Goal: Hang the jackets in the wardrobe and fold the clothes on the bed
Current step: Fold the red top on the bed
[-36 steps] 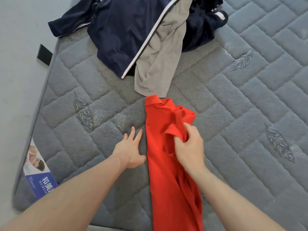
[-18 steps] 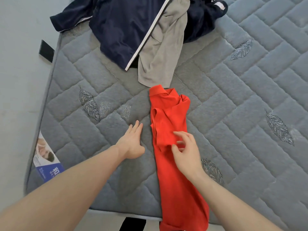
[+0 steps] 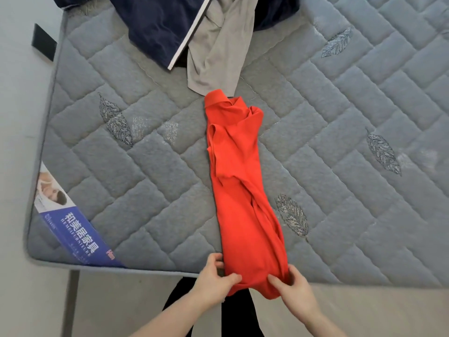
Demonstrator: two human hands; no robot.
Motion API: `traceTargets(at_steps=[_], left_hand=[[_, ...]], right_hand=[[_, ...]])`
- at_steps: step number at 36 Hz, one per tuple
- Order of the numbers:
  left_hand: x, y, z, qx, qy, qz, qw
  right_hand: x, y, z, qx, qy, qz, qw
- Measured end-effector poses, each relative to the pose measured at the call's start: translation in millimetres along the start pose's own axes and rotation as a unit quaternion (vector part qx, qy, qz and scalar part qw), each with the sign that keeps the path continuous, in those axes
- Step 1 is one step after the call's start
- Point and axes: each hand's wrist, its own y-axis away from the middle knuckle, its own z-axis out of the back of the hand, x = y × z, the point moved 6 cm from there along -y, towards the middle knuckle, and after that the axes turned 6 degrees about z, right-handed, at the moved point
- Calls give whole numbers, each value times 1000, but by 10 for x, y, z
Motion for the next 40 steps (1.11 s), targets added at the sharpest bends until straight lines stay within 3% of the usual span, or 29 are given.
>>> traceTargets(at_steps=[4, 11, 16, 21, 26, 30, 33, 37, 40], left_hand=[[10, 22, -100, 25, 51, 38, 998], [75, 70, -86, 46, 48, 48, 997], [60, 177, -6, 21, 78, 61, 995], [-295, 271, 168, 13, 93, 7, 996], [-879, 229, 457, -20, 164, -60, 984], [-1269, 140, 688, -52, 214, -64, 973], [-1429, 67, 784, -58, 224, -41, 972], [-1398, -28, 964, -141, 154, -35, 977], [-1265, -114, 970, -159, 116, -28, 980]], right_hand=[[69, 51, -52, 7, 0, -3, 1000], [193, 119, -71, 6, -18, -39, 999], [333, 105, -7, 41, -40, -71, 996], [694, 7, 171, 84, -71, -81, 991], [1270, -222, 341, 92, -140, -38, 985], [1624, -405, 351, 129, -197, -54, 970], [1780, -507, 350, 112, -217, -56, 968], [1746, -649, 394, 25, -81, -4, 996], [1581, -708, 469, -66, 47, 45, 996]])
